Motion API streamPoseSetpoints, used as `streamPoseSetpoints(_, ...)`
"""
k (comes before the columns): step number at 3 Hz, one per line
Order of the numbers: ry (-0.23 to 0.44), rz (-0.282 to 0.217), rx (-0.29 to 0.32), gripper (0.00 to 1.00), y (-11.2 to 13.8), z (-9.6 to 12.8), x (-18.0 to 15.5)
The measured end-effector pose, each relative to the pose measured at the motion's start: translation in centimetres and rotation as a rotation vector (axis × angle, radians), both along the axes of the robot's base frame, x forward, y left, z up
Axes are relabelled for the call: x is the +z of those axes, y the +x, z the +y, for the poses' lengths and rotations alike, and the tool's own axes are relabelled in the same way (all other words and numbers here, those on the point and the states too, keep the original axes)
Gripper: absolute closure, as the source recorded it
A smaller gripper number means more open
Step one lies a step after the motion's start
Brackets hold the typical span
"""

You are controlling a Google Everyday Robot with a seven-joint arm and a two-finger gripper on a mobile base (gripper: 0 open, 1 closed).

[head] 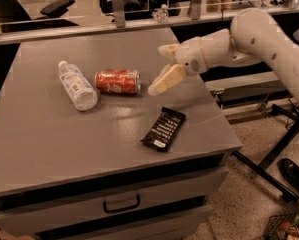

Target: Move coke can near blue plastic bottle

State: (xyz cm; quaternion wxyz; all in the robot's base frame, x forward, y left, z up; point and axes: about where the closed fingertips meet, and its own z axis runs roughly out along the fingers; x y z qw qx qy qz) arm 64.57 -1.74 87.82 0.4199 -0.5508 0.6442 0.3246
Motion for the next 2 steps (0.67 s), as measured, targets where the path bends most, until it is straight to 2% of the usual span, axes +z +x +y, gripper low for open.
streamPoseSetpoints(2,0.003,-0.007,-0.021,0.0,0.25,-0.47,0.1)
